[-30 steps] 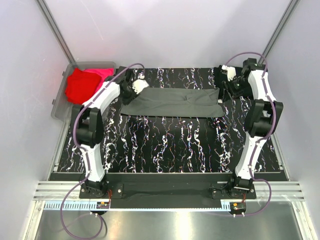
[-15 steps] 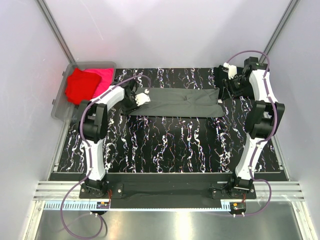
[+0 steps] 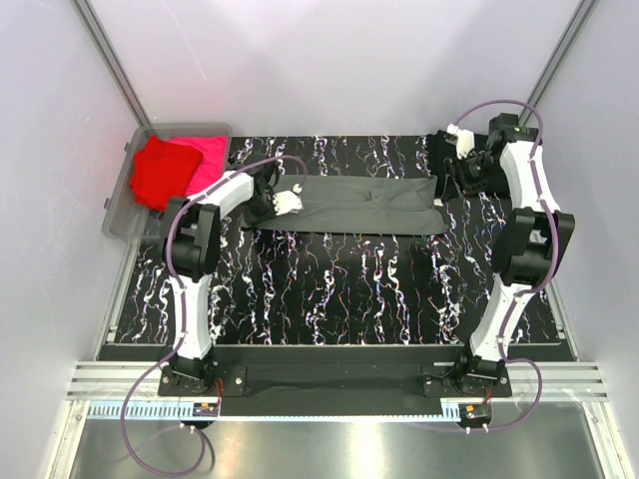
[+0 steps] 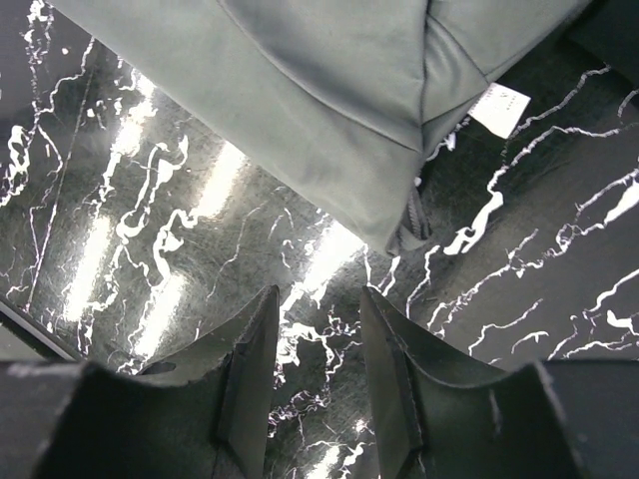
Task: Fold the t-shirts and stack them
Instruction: Fold the tshirt
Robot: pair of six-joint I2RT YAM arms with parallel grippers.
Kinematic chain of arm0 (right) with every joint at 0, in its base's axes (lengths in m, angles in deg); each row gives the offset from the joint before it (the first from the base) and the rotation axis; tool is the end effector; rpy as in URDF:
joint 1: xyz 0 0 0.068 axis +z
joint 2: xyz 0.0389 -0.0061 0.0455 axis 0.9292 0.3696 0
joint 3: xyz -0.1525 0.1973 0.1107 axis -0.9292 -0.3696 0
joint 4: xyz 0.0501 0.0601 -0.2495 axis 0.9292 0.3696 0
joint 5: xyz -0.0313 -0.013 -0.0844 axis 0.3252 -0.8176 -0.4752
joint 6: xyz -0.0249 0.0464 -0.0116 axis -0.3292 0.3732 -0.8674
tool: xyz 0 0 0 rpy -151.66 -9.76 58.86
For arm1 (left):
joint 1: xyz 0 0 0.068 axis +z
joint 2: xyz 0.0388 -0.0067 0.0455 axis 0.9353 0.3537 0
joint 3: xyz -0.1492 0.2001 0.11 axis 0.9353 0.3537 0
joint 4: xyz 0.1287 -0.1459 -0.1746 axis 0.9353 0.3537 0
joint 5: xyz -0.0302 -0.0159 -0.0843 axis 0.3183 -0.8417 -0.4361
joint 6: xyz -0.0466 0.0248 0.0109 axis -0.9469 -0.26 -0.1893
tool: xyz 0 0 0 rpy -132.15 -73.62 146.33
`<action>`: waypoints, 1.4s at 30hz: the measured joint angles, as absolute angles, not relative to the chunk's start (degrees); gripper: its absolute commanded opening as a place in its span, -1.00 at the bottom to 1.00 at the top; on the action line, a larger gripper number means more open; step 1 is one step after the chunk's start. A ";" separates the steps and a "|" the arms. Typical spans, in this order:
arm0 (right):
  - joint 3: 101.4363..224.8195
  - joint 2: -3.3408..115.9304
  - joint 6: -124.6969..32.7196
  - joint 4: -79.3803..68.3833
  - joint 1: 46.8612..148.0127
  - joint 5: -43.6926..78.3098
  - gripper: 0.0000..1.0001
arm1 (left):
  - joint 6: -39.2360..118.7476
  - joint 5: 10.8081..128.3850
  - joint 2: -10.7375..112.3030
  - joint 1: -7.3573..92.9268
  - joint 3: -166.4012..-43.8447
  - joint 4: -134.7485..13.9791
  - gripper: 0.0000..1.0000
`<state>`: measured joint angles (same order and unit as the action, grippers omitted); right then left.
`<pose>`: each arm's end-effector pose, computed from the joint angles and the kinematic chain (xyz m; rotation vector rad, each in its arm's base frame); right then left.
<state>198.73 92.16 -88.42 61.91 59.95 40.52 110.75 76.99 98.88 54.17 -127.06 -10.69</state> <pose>0.4170 -0.0429 0.2839 -0.7210 2.5334 0.5325 0.4182 -0.1135 0.1588 1.7723 2.3254 0.1052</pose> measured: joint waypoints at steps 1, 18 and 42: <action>198.58 91.92 -88.42 61.89 60.12 40.52 -0.10 | 110.88 76.97 98.73 53.95 -126.95 -10.08 -1.00; 191.08 93.06 -86.80 55.31 68.04 40.78 -0.14 | 102.75 66.24 78.81 31.44 -113.92 16.33 -0.96; 230.91 128.11 -73.23 59.33 76.56 42.55 -0.14 | 87.80 50.83 94.46 12.62 -126.38 17.20 -0.95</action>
